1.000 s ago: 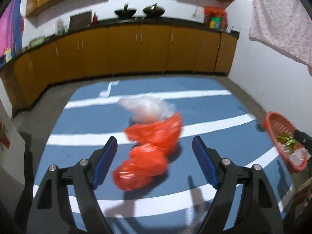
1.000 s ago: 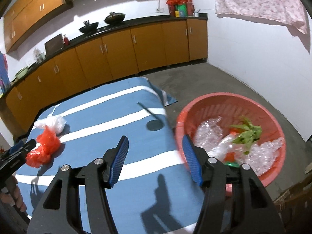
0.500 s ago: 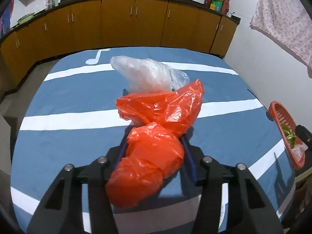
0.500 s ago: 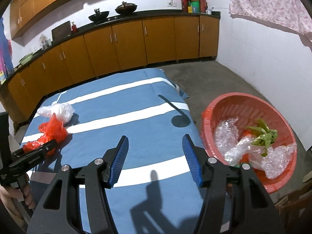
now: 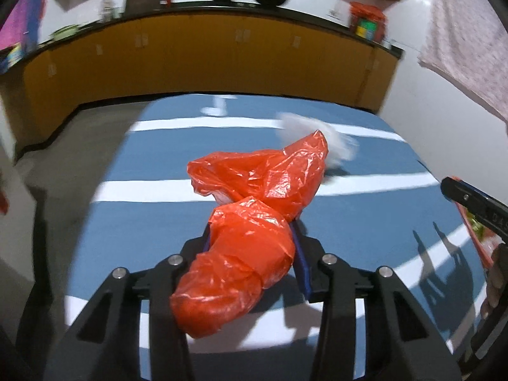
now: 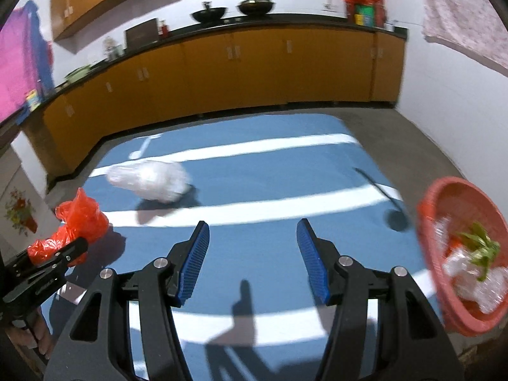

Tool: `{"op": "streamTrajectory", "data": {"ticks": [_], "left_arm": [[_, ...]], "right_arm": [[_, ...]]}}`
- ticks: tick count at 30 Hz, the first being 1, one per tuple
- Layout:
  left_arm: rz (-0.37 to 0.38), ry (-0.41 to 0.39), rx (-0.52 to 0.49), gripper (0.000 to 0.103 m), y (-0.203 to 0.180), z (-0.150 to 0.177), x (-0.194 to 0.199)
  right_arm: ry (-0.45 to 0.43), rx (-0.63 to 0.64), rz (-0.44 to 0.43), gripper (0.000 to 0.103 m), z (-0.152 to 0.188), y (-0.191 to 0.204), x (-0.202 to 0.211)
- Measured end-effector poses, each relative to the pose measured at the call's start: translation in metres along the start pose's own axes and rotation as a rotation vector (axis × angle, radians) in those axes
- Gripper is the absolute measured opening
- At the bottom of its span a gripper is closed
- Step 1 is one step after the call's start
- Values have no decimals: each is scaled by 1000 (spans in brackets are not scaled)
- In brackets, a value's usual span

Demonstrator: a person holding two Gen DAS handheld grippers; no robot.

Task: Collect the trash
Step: 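Grasp the clear plastic bag with the right tool while the left tool lifts the red bag, then carry the clear bag and red bag over the red basket with both tools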

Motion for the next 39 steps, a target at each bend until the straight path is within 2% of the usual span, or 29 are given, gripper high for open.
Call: {"op": "streamTrajectory", "data": {"ticks": [6, 10, 16, 23, 24, 25, 27, 31, 34, 39], "left_arm": [[-92, -22, 95, 43, 46, -14, -3], [-115, -32, 118, 43, 59, -23, -7], [-120, -49, 122, 43, 67, -36, -18], [-128, -45, 128, 43, 73, -46, -30], [-129, -43, 129, 43, 73, -47, -31], [-129, -41, 130, 43, 74, -47, -31], [-128, -38, 131, 43, 74, -47, -32], [-131, -37, 128, 43, 73, -46, -31], [-132, -34, 125, 43, 71, -47, -30], [-126, -38, 111, 43, 63, -46, -25]], "right_arm": [[-10, 69, -83, 58, -18, 55, -28], [-16, 84, -111, 72, -31, 78, -52], [1, 132, -113, 73, -46, 96, -86], [55, 147, -123, 73, -45, 93, -106], [65, 150, -127, 68, -45, 93, -108], [82, 154, -135, 58, -43, 94, -111], [113, 160, -154, 50, -39, 94, -113], [116, 177, -161, 38, -35, 94, -109], [115, 165, -166, 34, -34, 87, -103], [102, 127, -145, 33, -29, 69, -91]]}}
Point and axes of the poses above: each gripper's, at about its wrist camera, not at the fingertips, and x roughly against the way its jaws point, y to its left, z to its underside, the point moved 1 cm from there along -x, roughly the way its jaws point, and after that the axes turned 1 degree about x, right-handed, at the moved point
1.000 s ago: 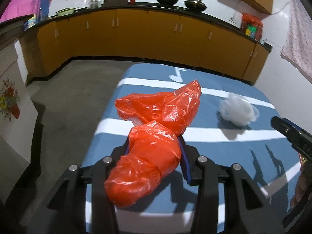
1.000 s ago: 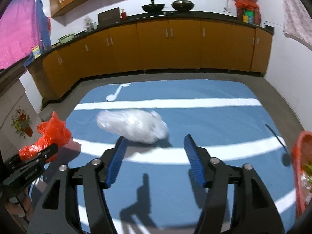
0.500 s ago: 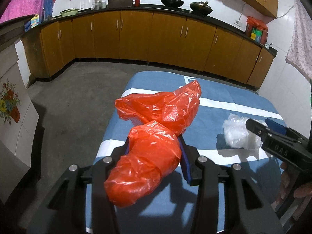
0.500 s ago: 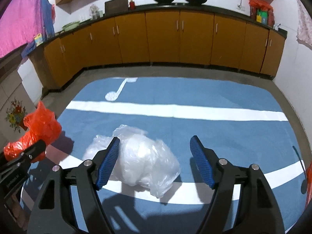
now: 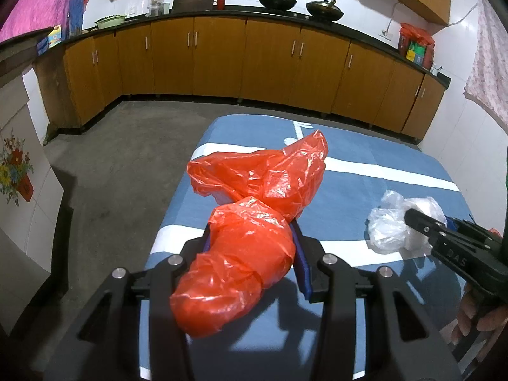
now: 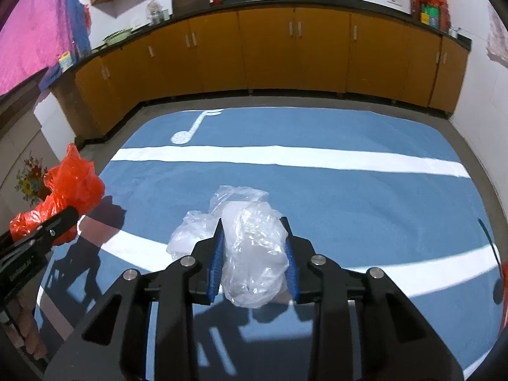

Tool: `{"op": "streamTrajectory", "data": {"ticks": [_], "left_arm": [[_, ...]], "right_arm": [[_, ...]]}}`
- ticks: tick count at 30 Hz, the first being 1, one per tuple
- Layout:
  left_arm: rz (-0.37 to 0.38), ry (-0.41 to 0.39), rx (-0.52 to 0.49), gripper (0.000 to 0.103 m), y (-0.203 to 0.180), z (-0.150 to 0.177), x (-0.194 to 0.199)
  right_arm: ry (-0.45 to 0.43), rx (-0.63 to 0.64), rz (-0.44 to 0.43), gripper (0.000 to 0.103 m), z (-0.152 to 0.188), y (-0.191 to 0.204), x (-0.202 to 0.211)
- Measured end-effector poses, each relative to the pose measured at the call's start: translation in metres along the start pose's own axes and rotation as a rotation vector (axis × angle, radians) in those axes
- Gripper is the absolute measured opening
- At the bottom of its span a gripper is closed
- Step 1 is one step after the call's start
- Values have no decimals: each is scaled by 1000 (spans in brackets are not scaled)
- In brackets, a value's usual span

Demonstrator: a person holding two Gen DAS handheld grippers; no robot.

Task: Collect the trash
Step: 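Carry the clear bag and red bag over the red basket with both tools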

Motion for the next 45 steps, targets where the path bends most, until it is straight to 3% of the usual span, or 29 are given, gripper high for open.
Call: {"op": "streamTrajectory", "data": {"ticks": [23, 45], "left_arm": [[108, -34, -133, 43, -96, 9, 49], [237, -10, -264, 43, -205, 35, 67]], "right_arm": [[-85, -145, 132, 33, 47, -87, 105], [-171, -254, 303, 33, 90, -173, 191]]}}
Point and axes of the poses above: each gripper's, at about its wrist camera, not at the fingertips, and x roughly against the way its jaws point, y to its left, z to its underside, the point moved 1 cm from there along -x, roughly the way its jaws point, and after that the axes turned 1 degree about x, right-handed, at the moved point
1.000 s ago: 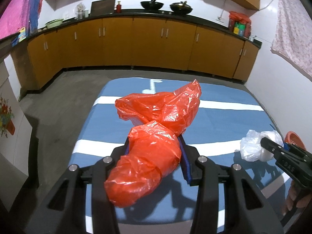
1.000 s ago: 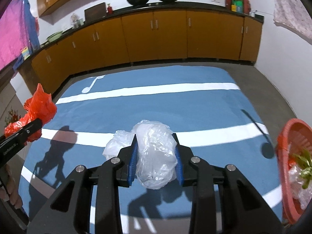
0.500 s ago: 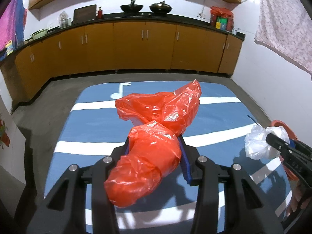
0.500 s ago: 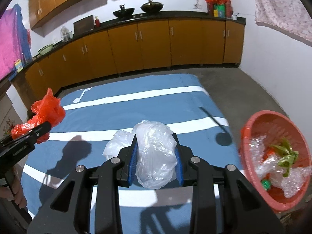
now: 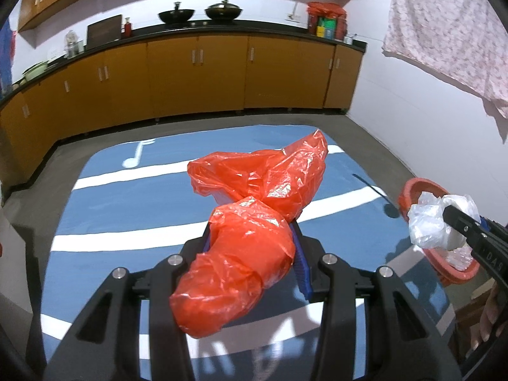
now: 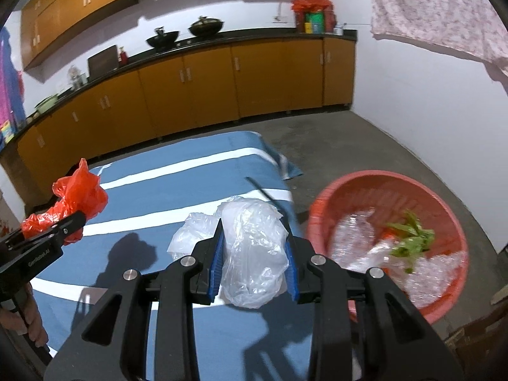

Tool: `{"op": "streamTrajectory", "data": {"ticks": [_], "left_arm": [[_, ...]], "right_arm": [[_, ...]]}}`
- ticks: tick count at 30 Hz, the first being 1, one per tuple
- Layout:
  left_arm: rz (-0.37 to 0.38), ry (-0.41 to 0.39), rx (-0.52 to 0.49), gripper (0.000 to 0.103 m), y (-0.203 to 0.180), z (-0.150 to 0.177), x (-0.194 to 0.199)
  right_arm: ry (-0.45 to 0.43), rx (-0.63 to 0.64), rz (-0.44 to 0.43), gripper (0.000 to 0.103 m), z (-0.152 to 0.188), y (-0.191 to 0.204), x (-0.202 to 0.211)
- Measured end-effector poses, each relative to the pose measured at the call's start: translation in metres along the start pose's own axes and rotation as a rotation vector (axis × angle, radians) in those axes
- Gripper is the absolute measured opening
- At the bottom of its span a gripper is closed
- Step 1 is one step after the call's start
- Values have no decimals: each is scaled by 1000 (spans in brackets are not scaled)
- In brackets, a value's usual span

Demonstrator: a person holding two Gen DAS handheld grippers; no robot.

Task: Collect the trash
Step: 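Carry the clear bag and red bag over the red basket with both tools, then open both tools over the red basket to release the bags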

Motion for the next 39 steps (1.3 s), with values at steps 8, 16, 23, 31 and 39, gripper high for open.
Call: {"op": "streamTrajectory", "data": {"ticks": [8, 16, 23, 31, 39], "left_arm": [[60, 16, -55, 43, -48, 2, -10], [119, 30, -101, 43, -92, 3, -19], [175, 39, -135, 43, -124, 1, -24], [269, 51, -171, 43, -171, -3, -32], [361, 60, -227, 43, -226, -5, -49]], "right_arm": [[-11, -49, 79, 33, 4, -41, 8], [-10, -88, 135, 33, 9, -75, 11], [-18, -126, 168, 33, 10, -101, 13], [-42, -246, 229, 33, 2, -152, 21], [-50, -323, 270, 33, 2, -184, 19]]}}
Point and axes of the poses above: each gripper's, at about its wrist camera, not at the fingertips, and x roughly against the way its jaws point, y to its left, z to its underside, the point moved 1 cm from there along -x, roughly the way its jaws point, and after that the axes turned 1 degree about x, right-handed, at the moved point
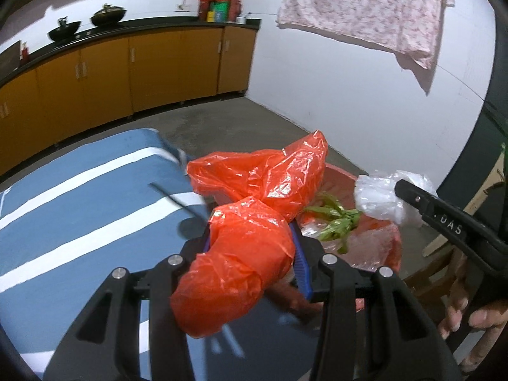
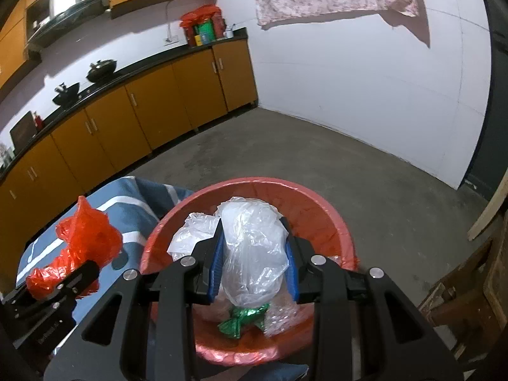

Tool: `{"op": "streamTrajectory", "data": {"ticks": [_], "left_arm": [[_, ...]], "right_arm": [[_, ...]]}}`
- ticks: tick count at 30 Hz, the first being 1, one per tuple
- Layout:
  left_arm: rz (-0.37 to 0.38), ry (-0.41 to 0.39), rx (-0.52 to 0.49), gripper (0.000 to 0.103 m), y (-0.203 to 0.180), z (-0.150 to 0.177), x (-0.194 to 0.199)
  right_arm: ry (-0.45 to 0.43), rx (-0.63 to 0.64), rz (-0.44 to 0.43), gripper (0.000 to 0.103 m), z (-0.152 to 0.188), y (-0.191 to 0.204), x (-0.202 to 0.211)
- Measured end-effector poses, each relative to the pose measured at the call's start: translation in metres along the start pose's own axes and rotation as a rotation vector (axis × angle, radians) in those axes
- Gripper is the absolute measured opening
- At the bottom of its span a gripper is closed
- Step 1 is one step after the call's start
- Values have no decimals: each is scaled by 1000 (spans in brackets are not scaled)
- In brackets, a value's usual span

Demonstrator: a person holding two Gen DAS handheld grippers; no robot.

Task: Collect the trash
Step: 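Open both tools over the red basket to release the bags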

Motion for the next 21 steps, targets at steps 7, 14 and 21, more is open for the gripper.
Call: {"op": "streamTrajectory", "data": {"ticks": [7, 14, 21], "left_arm": [[44, 34, -28, 43, -19, -4, -33], [76, 68, -31, 43, -27, -5, -55], [96, 70, -40, 53, -32, -4, -62]], "right_arm": [[-4, -39, 3, 33, -7, -13, -13], [-11, -77, -7, 34, -8, -21, -19], [-27, -111, -65, 45, -7, -27, -15]]}}
Point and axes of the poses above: each gripper's, at about its wrist camera, not at the fingertips, and x roughly against the way its jaws point, y to its left, z to its underside, the point moved 1 cm from there along -x, roughly the way its jaws point, and after that the axes turned 1 degree about x, right-handed, at the moved point
